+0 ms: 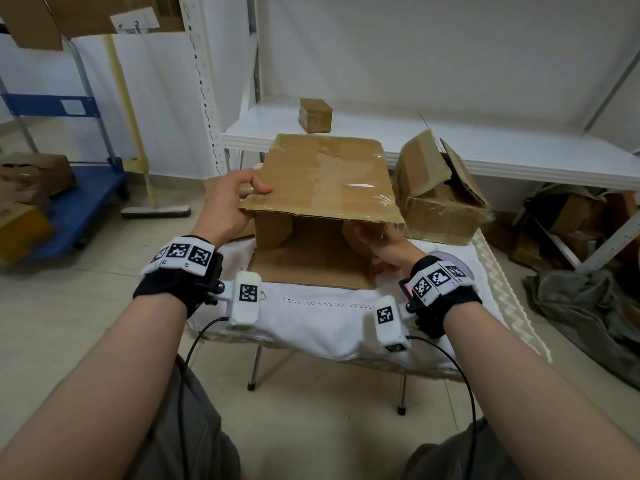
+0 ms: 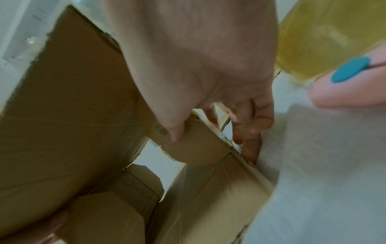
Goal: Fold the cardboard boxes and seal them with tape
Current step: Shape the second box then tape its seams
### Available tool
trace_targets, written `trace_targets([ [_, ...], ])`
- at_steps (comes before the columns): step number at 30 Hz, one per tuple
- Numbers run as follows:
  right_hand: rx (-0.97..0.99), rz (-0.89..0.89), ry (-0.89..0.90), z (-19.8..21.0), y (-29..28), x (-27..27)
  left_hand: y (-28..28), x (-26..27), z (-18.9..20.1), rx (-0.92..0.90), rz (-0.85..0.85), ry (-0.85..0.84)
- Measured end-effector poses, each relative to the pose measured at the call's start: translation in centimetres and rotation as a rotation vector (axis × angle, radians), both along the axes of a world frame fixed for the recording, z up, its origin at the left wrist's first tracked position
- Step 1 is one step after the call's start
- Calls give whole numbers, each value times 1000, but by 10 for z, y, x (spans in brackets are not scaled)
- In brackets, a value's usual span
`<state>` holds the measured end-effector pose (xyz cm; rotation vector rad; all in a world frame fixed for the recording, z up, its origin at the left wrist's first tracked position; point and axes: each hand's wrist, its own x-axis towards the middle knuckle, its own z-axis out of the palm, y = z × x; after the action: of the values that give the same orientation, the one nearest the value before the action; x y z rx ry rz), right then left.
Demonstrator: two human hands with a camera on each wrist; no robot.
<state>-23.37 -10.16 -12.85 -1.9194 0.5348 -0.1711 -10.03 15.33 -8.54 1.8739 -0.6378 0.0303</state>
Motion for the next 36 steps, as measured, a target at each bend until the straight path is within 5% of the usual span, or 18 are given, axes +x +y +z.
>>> trace_targets([
  [10, 5, -1, -66, 16, -6, 2, -2, 4, 1, -51, 33, -74],
  [17, 462, -174, -287, 28, -15, -2, -6, -3, 5, -19, 38, -136],
  [24, -8, -165, -177, -2, -20, 4, -9, -10, 7, 63, 16, -141],
  [30, -144, -179, -151, -46, -42, 22, -3, -7, 9, 143, -133, -12],
  [36, -357, -127, -269, -14, -22, 6, 3, -8, 12, 122, -170, 155],
])
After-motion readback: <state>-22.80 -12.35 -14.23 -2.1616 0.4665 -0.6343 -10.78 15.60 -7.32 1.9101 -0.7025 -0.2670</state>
